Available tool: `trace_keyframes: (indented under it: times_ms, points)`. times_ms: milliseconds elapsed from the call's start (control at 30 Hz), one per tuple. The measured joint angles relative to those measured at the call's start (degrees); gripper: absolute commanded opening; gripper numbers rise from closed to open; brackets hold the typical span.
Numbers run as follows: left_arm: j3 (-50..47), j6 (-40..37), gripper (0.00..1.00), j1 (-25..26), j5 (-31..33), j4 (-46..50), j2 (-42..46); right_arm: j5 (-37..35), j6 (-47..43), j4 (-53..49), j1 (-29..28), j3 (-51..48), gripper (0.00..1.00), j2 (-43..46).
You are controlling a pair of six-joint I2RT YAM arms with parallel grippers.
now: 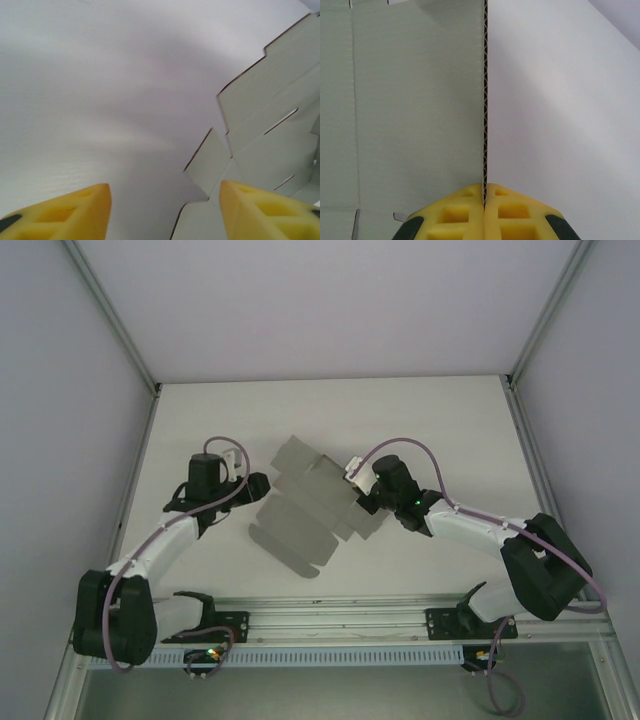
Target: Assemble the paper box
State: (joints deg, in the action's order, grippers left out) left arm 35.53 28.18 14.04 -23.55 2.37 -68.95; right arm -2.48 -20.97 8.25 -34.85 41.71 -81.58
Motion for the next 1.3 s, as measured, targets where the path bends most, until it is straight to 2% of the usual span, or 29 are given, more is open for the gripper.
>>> trace_keyframes:
  times_ms: [100,267,333,433,533,633,700,800,1000,1167,1300]
  points:
    - [0.00,-0.59,0.47,0.00,-3.32,-4.87,-3.13,0.92,0.42,-1.03,0.22,0.33,0.00,0.00]
    - [-0.50,-0.87,0.45,0.00,-7.67,-11.93,-6.99,2.64,1.11,-1.66,0.72,0.98,0.00,0.00]
    - [-0.96,-0.81,0.41,0.00,-8.87,-13.46,-7.74,3.23,1.44,-2.10,0.87,1.42,0.00,0.00]
    - [-1.22,-0.87,0.41,0.00,-10.01,-14.56,-8.39,3.89,1.73,-2.29,1.05,1.77,0.00,0.00]
    - [-1.29,-0.74,0.26,0.00,-10.60,-15.17,-8.46,4.68,1.90,-2.43,1.42,1.86,0.00,0.00]
    - [-1.38,-1.18,0.16,0.00,-11.19,-15.85,-8.46,5.20,2.21,-2.51,1.84,1.86,0.00,0.00]
    - [-1.40,-1.46,0.12,0.11,-11.45,-15.93,-8.46,5.70,2.64,-2.51,2.03,1.86,0.00,0.00]
    - [-1.44,-1.97,0.00,0.33,-12.15,-16.17,-8.46,6.23,3.15,-2.51,2.36,1.86,0.00,0.00]
    - [-2.56,-4.50,0.00,2.75,-11.98,-17.03,-7.04,7.34,5.31,-3.89,4.04,1.86,0.00,1.01]
    - [-4.79,-8.39,0.00,6.82,-9.86,-17.09,-1.31,9.22,9.03,-6.40,6.84,2.84,0.00,1.01]
    - [-4.83,-13.22,0.00,12.07,-5.95,-15.54,2.05,10.29,8.74,-6.82,5.92,3.17,0.00,1.01]
